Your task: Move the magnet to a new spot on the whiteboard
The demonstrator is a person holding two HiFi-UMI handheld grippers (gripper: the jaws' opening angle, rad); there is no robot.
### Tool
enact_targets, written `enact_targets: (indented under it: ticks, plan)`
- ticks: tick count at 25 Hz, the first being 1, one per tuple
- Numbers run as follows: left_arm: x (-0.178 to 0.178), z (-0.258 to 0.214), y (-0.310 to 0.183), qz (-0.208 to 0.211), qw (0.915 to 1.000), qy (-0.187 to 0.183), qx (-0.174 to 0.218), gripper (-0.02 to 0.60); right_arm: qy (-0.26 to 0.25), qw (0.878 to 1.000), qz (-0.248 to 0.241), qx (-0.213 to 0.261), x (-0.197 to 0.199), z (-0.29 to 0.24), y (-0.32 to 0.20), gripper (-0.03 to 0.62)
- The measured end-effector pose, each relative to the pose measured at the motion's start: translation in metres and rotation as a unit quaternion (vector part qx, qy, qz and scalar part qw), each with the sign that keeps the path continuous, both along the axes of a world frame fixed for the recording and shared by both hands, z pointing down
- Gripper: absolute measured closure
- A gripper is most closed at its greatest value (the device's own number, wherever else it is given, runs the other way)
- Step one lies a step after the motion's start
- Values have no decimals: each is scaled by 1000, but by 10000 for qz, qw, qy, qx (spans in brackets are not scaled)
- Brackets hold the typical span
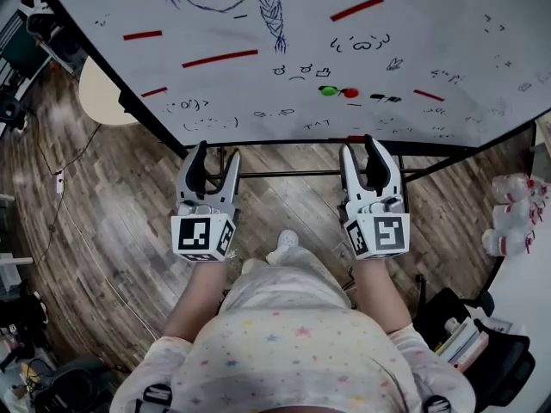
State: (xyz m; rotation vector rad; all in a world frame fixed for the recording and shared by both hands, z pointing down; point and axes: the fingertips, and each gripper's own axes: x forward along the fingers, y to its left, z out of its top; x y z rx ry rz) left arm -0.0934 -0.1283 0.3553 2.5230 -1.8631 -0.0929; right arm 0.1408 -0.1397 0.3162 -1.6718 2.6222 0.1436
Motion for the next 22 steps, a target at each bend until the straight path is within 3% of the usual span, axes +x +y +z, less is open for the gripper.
enact_targets:
  ticks: [11, 22]
  plan:
    - [19, -2, -63, -133, 9999, -59, -8, 348, 3, 9997, -244, -91, 5, 8, -65, 428]
    - [22, -6, -89, 317, 9994, -160, -26, 348, -38, 9998, -9, -173, -13, 10, -86, 428]
